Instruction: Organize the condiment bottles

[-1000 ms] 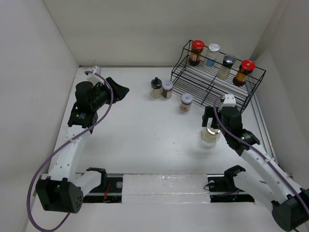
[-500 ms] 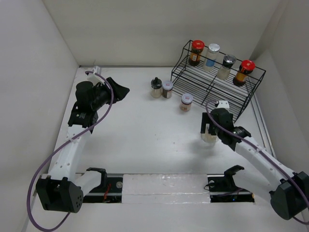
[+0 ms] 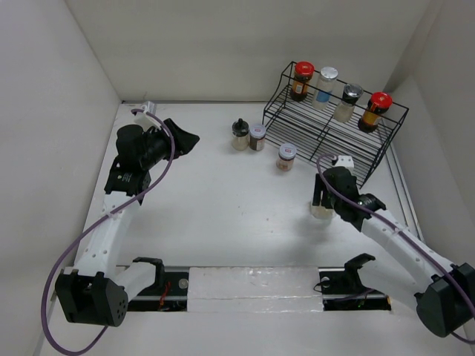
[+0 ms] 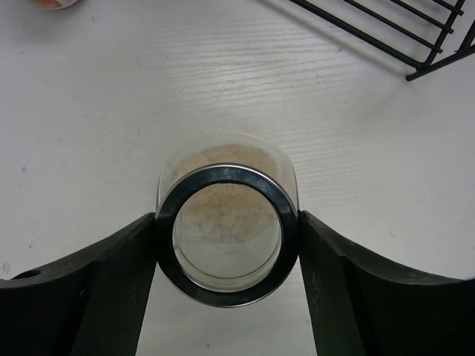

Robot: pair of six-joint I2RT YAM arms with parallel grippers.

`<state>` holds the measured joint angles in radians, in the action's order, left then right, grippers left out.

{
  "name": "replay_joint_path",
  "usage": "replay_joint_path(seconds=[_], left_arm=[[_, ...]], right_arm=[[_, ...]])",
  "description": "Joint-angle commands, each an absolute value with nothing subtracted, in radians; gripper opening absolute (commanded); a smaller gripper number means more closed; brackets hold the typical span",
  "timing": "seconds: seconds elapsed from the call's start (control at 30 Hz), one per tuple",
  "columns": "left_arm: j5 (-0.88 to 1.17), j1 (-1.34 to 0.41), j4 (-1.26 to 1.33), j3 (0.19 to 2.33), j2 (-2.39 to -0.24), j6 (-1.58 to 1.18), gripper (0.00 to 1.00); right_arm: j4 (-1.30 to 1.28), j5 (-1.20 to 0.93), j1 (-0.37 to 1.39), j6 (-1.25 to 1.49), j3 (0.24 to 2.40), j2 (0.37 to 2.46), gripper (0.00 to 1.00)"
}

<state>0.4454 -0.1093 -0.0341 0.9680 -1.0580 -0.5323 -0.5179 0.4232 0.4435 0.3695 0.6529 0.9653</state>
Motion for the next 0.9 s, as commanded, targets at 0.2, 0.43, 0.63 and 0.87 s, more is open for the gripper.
replay_joint_path(seconds=[0.2, 0.43, 0.63, 0.87], left_arm=[[0.477, -0.104, 0.018, 0.96, -1.042, -0.534, 0.54], [0.465, -0.104, 0.018, 0.951, -1.008, -0.534, 0.54], [0.456, -0.104, 0.018, 0.951, -0.996, -0.534, 0.54], [0.456, -0.104, 0.009, 0.962, -1.005, -0.534, 0.54]], right_arm=[[-0.244, 0.42, 0.578, 0.23, 1.0, 1.027, 0.64], [-0.078, 0.305, 0.529, 0.077, 1.362, 1.346, 0.64], [-0.106, 0.2, 0.416, 0.023, 1.697, 1.621, 0.64], [-0.189, 0.115, 0.348, 0.0, 1.905, 1.795, 0.64]])
